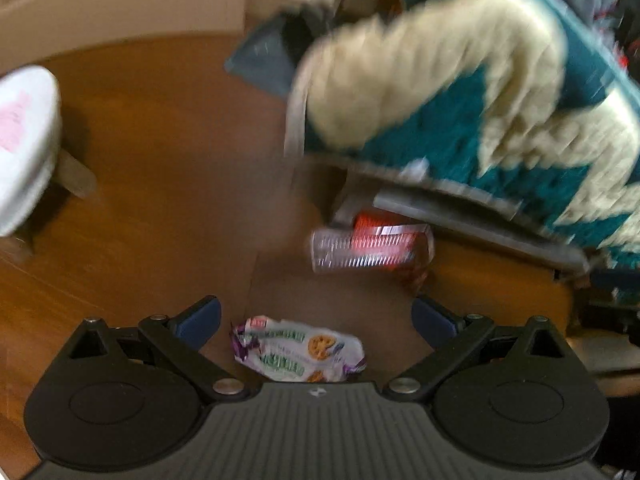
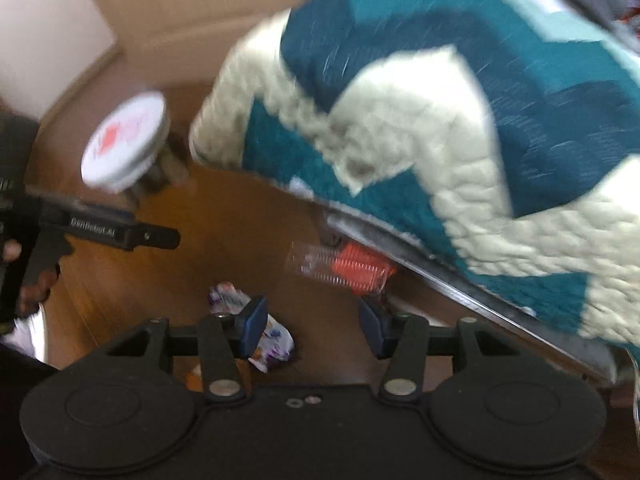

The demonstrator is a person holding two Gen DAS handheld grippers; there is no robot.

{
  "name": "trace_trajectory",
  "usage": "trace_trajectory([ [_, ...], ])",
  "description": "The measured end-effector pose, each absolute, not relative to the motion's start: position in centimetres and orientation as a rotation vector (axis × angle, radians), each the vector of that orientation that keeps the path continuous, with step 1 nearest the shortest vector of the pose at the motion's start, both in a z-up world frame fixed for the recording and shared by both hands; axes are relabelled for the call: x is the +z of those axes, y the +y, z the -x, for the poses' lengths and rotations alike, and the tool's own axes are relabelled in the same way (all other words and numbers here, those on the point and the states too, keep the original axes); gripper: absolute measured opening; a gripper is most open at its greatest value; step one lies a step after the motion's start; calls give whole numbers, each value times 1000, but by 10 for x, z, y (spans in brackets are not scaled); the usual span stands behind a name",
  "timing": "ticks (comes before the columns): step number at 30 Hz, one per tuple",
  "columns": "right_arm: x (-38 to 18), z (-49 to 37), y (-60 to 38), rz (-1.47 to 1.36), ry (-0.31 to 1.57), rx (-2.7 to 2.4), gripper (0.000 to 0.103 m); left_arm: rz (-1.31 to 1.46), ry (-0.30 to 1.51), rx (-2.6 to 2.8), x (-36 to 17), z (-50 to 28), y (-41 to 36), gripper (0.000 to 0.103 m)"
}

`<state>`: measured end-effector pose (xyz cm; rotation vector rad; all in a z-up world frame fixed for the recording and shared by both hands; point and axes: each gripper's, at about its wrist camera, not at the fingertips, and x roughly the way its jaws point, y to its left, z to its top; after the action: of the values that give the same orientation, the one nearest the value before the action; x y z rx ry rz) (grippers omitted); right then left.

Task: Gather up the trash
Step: 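Swing both empty tools down toward the floor under the bed, then close left tool on snack wrapper while right tool grasps clear plastic tray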

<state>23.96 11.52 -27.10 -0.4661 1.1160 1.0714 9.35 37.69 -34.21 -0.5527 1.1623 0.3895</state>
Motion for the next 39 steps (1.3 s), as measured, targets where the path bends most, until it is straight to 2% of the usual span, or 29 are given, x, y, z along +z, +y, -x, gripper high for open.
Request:
trace_trajectory([
  [3,-304,-241,133,561,1116,1121,50,548,1220,393,-384,-99,378,101],
  [14,-416,-229,214,925,1049,1279,49,819,1324,586,-518,-69,406,101],
  [16,-434,-225,225,989,1029,1298,49,843,1343,600,-536,-65,407,94],
  [18,-452,-221,237,1060,1007,1311,48,876,1346,607,-546,-62,406,82],
  [23,-486,-218,256,1196,954,1322,48,893,1333,608,-560,-60,404,79],
  [27,-508,-212,261,1300,928,1314,47,916,1340,602,-568,-61,403,59],
  [31,-520,-201,259,1397,883,1325,45,919,1324,612,-568,-61,404,49],
  [32,-523,-198,259,1420,865,1321,43,919,1321,613,-566,-60,403,40],
  [34,-527,-193,257,1447,852,1323,28,923,1325,623,-566,-60,405,40],
  [35,-529,-193,257,1459,858,1318,5,919,1330,630,-565,-60,404,38],
  [39,-524,-195,259,1436,873,1305,1,922,1305,649,-557,-60,401,33],
])
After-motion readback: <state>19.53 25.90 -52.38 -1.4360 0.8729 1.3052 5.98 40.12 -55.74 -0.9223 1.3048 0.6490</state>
